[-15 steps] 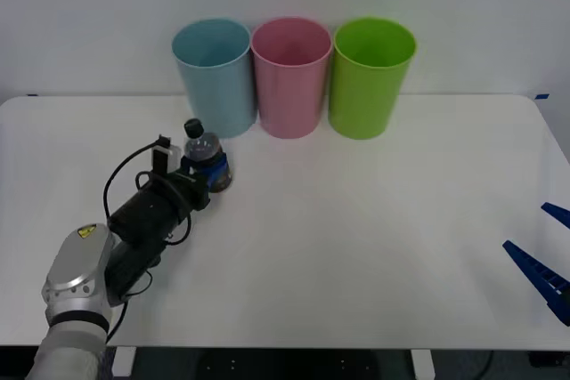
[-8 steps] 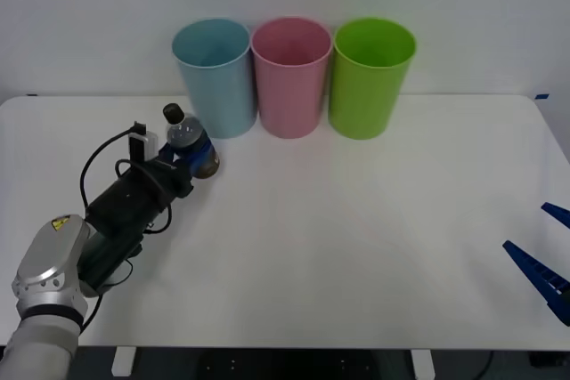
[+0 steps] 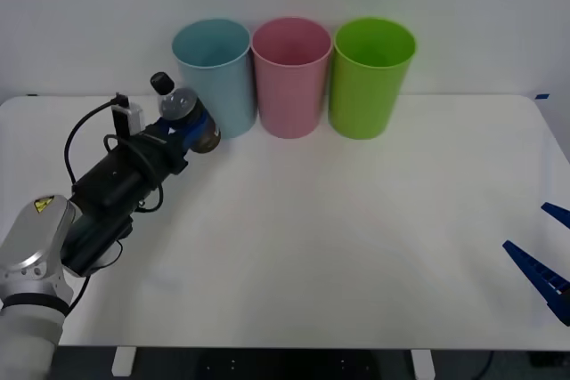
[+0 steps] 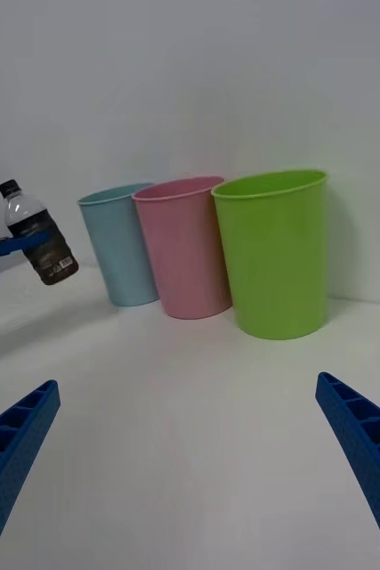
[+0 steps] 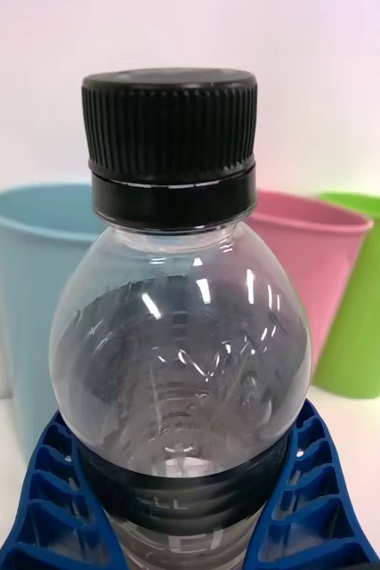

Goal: Grasp the object on the table and drop it into the matching bin: aluminum can to the light blue bin, PET bottle to the pink bin.

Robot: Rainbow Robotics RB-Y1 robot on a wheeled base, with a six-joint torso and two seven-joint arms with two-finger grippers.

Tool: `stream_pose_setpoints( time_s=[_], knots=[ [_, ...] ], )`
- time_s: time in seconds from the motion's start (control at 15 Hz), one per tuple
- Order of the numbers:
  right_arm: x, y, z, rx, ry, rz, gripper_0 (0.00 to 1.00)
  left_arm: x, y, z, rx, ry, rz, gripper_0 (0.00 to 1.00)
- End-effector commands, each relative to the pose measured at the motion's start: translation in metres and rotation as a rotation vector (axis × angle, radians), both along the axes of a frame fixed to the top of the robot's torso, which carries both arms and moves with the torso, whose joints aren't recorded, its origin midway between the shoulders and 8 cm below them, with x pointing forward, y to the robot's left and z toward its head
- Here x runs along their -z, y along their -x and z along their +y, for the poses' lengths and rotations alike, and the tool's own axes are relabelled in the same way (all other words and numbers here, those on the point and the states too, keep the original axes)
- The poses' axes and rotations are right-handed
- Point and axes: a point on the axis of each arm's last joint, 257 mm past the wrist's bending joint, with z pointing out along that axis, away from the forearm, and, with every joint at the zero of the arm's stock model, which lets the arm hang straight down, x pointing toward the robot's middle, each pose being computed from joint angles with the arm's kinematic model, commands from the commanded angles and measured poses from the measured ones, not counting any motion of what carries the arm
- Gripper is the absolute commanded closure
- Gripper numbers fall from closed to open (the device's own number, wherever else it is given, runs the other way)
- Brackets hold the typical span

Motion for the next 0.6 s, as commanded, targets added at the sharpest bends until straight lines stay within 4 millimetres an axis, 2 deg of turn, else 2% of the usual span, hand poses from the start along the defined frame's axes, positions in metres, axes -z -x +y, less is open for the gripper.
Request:
stream_pose_setpoints(
  time_s=[0.07,0.6],
  knots=[
    [0.0,0.0,0.0,0.0,0.0,0.0,0.0,-0.027,0.003,-0.008,0.036,0.053,-0.014,1.0],
    [0.0,0.0,0.0,0.0,0.0,0.0,0.0,-0.097,0.02,-0.013,0.147,0.174,-0.02,1.0]
  ],
)
